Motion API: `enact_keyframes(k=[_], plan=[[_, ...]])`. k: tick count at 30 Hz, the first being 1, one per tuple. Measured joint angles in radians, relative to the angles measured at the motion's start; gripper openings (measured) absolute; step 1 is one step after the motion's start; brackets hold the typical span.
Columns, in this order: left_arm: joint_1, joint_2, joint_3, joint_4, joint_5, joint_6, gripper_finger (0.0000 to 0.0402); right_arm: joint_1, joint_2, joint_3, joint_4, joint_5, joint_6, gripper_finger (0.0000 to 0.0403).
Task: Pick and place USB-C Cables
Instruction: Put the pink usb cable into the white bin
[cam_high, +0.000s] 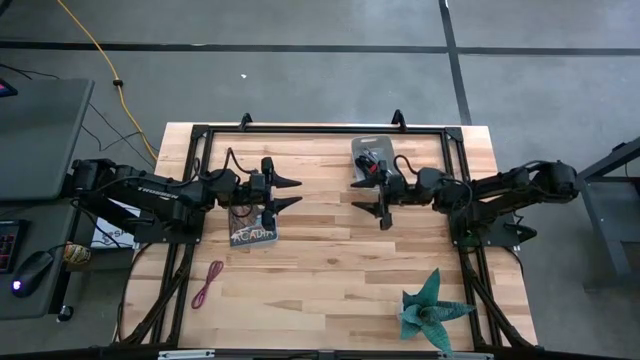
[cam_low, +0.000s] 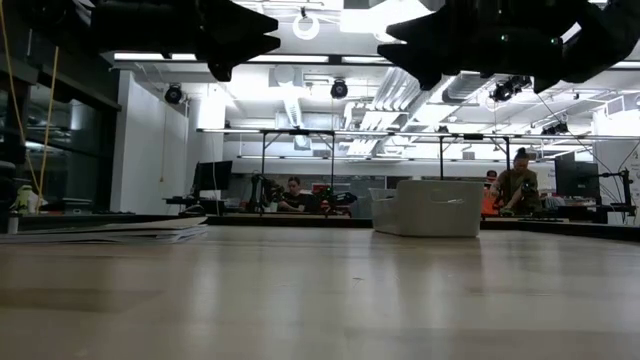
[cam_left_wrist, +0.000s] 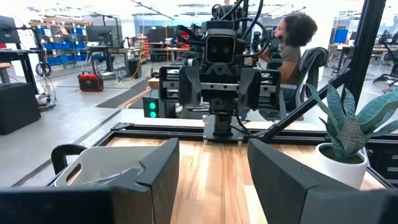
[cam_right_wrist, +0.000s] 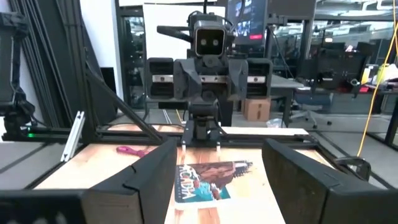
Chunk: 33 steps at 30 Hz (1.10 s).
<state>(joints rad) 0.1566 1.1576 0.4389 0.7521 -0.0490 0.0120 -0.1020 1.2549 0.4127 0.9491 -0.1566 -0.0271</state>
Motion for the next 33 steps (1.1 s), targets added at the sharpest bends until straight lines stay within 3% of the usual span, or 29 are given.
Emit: enact_keyframes(k=[23, 26, 30, 33], plan=[[0.000, 0.000, 0.000, 0.000, 0.000, -0.002, 0.0170, 0.000, 0.000, 0.000, -0.004, 0.000, 0.027, 0.0229], [0.000, 0.000, 0.000, -0.008, 0.009, -0.089, 0.0170, 0.000, 0.000, 0.000, -0.010, 0.000, 0.027, 0.0229], [-0.002, 0.000, 0.007, -0.047, 0.137, -0.233, 0.0170, 0.000, 0.000, 0.000, -0.015, 0.000, 0.026, 0.0229], [-0.027, 0.000, 0.077, -0.200, 0.145, -0.270, 0.0170, 0.000, 0.000, 0.000, -0.015, 0.000, 0.027, 0.0229]])
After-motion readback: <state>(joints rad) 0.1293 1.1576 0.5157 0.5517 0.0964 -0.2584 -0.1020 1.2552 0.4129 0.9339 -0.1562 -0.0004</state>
